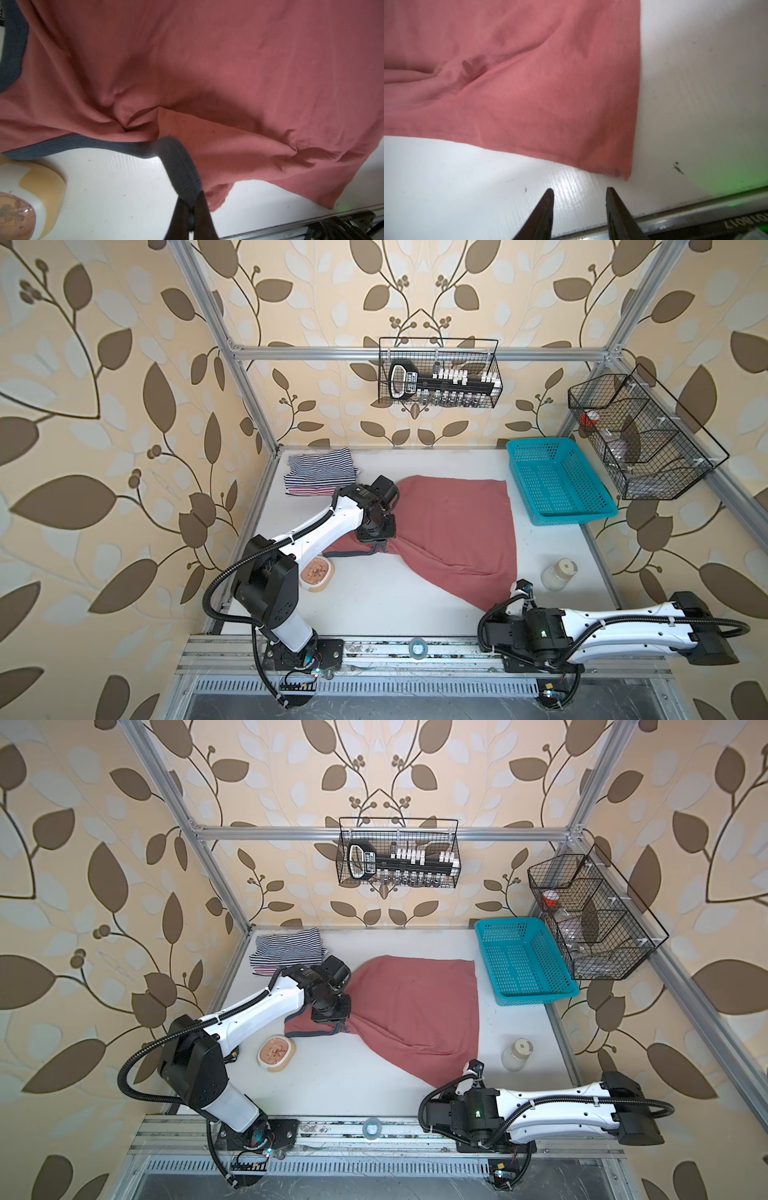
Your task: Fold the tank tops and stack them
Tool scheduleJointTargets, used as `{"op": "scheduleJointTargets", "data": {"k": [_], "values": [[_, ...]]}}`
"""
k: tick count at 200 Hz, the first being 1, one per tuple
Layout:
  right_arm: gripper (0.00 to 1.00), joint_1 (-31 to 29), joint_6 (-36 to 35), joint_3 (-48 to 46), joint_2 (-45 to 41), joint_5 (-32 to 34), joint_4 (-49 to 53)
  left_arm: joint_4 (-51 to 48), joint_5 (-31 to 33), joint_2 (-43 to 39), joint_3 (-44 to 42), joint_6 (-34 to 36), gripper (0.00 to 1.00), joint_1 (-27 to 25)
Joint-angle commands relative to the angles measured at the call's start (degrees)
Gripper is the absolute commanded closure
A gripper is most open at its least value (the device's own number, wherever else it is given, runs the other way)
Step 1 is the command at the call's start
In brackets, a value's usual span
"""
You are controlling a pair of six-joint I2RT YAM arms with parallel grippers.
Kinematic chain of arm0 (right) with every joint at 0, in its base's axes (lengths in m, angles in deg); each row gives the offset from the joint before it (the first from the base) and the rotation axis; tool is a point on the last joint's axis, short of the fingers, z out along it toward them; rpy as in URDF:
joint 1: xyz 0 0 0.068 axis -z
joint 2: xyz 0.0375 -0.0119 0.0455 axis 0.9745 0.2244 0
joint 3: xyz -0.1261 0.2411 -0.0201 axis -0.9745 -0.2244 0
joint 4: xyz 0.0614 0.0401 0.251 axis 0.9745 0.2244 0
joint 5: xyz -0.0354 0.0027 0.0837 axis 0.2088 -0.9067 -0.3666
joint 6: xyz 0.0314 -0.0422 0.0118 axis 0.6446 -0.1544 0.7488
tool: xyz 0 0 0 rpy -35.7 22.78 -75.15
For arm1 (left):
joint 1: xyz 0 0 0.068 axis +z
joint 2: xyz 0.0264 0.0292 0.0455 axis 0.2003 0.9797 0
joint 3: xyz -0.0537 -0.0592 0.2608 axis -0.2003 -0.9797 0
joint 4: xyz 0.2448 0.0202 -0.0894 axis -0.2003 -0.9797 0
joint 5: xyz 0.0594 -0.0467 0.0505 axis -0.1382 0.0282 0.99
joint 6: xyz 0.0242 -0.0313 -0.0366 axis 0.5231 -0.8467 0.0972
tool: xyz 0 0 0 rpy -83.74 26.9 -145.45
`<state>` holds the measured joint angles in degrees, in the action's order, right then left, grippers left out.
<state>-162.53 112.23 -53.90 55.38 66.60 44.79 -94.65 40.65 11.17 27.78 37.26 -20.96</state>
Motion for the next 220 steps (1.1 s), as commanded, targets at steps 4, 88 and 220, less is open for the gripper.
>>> {"op": "scheduleJointTargets", "data": {"k": [4,88,220], "values": [[0.59,-0.04,38.65,0.17,5.59,-5.05,12.89,-0.2,-2.48,-1.48,-0.34,0.64,1.0,0.58],[0.54,0.24,40.0,-2.75,8.5,-4.23,7.2,0.07,-3.69,-4.57,-2.81,1.03,1.0,0.48],[0.78,4.08,37.45,-3.44,13.06,-2.07,2.9,-0.11,-3.35,-6.33,-3.88,1.27,1.0,0.48]]}}
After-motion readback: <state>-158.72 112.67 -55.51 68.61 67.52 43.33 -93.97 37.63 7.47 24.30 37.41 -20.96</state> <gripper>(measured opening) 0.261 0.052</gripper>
